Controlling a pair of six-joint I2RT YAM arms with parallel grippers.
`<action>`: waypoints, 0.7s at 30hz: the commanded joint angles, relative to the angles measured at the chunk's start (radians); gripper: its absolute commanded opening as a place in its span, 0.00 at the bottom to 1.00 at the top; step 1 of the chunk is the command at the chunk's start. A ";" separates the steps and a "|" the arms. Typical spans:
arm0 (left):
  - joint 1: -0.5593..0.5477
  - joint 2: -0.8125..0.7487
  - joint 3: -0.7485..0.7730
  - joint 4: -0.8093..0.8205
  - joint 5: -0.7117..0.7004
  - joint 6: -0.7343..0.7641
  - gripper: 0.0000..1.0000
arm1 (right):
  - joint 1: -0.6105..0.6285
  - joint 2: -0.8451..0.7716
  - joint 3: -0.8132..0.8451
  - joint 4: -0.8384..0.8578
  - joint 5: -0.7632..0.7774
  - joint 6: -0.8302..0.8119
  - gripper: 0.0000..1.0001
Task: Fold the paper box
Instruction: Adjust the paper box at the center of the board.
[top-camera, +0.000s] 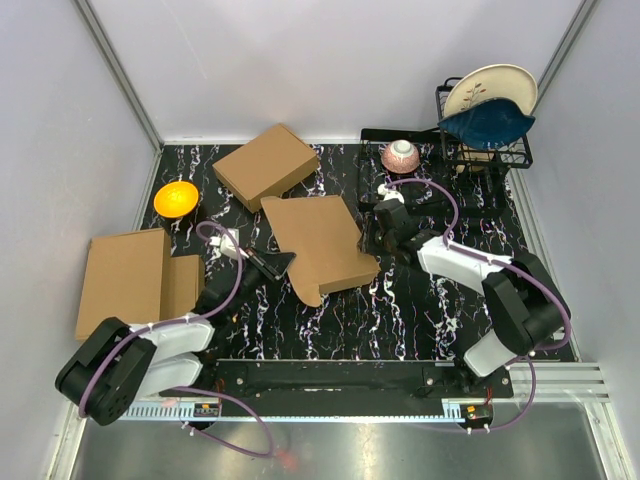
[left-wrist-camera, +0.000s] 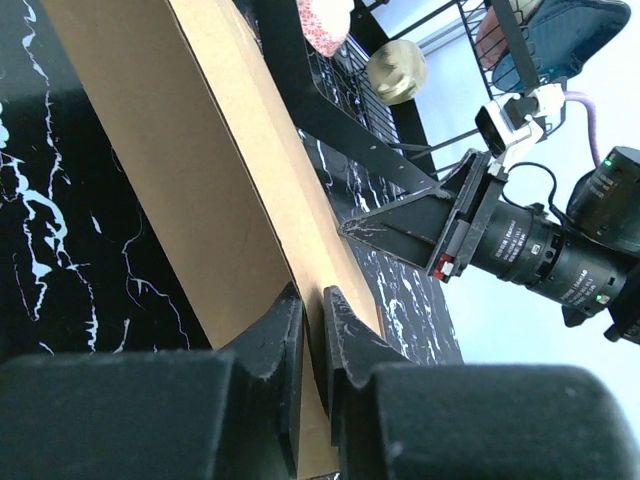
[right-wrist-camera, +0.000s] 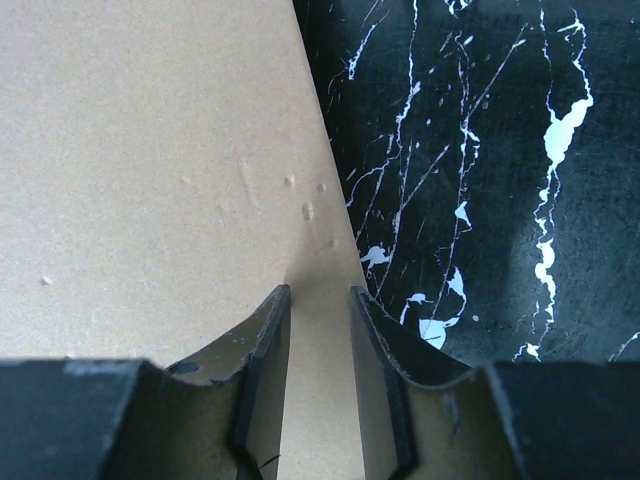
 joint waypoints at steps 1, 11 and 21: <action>-0.025 -0.019 0.070 -0.166 0.001 0.096 0.00 | 0.011 0.112 -0.051 -0.162 -0.060 0.009 0.36; -0.100 -0.018 0.245 -0.364 -0.042 0.174 0.00 | 0.009 0.158 -0.071 -0.089 -0.189 0.052 0.36; -0.189 0.097 0.411 -0.481 -0.083 0.222 0.00 | 0.011 0.179 -0.111 -0.014 -0.258 0.095 0.36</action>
